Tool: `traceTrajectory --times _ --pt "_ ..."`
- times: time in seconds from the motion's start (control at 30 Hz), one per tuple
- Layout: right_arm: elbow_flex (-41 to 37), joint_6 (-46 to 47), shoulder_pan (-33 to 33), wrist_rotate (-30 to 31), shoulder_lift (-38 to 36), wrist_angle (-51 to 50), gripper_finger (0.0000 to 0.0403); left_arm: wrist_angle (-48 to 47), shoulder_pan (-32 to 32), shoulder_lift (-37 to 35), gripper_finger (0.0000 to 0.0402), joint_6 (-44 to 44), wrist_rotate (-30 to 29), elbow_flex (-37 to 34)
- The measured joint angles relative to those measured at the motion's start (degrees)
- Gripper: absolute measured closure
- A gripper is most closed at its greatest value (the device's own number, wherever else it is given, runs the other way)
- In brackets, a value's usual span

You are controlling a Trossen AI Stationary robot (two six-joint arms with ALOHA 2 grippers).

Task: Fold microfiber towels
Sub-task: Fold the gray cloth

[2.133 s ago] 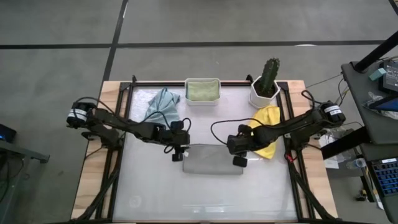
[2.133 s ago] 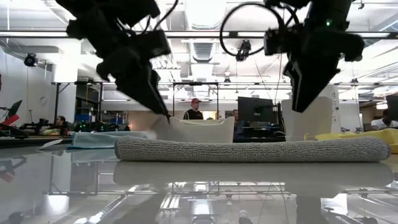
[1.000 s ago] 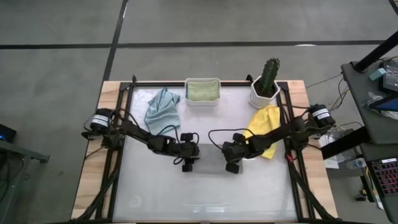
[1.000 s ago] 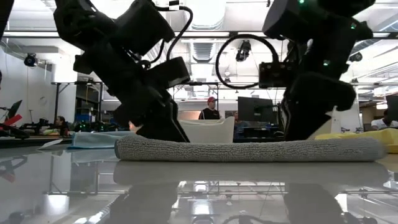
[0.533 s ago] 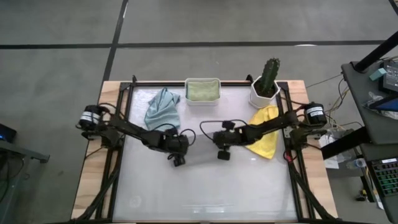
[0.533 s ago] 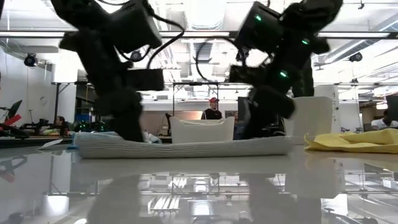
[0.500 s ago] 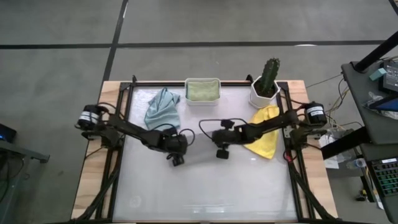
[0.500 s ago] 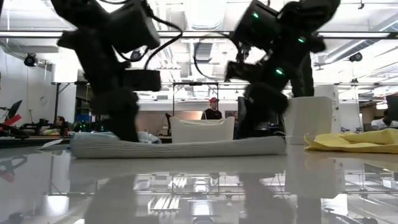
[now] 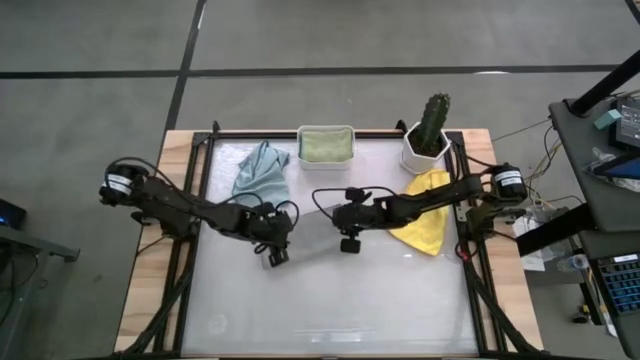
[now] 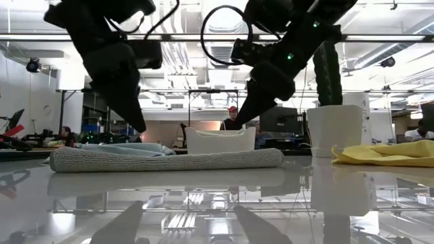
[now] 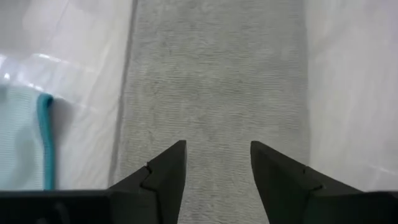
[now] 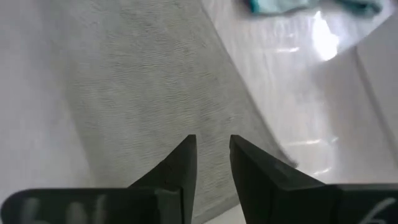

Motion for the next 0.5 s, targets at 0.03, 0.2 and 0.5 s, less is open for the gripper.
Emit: traceTrajectory --times 0.03,0.2,0.5 --pt "0.0 1.9 0.2 -0.1 0.0 -0.2 0.0314 0.3 -0.5 -0.1 0.0238 -0.1 -0.2 -0.2" --pt "-0.3 17.5 0.1 -0.1 -0.1 -1.7 0.0314 7.8 -4.0 0.9 0.0238 0.1 -1.7 -0.8" --pt "-0.5 25.4 -3.6 -1.5 -0.1 -7.7 0.0248 11.8 -6.5 6.2 0.0238 -0.3 -5.1 -1.1"
